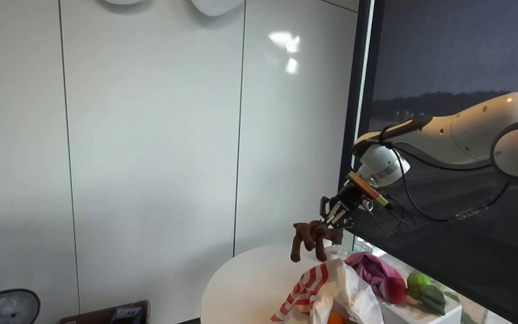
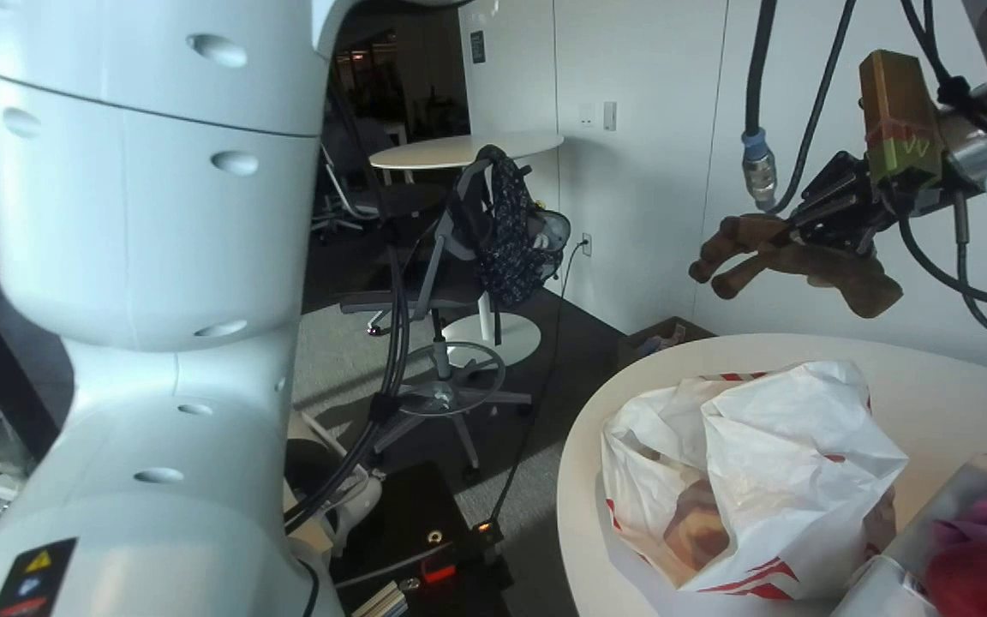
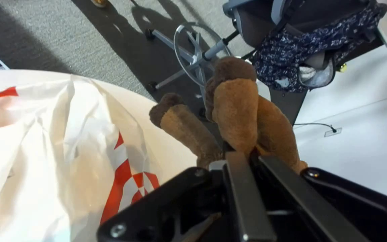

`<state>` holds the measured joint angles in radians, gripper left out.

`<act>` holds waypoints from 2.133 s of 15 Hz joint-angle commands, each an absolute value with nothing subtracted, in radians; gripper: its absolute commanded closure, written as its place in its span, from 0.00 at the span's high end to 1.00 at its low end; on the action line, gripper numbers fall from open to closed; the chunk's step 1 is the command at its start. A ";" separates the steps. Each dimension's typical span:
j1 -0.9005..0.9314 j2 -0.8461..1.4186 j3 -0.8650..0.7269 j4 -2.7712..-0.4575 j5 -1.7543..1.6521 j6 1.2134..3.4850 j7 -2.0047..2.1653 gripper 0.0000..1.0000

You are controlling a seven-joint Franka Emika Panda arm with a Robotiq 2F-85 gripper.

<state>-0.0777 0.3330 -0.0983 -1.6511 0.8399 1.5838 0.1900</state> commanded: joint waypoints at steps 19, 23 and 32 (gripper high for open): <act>-0.141 0.166 -0.225 -2.095 0.363 2.522 0.592 0.06; -0.130 0.179 -0.219 -2.112 0.282 2.512 0.682 0.35; -0.070 0.119 -0.211 -2.123 -0.007 2.480 0.859 0.98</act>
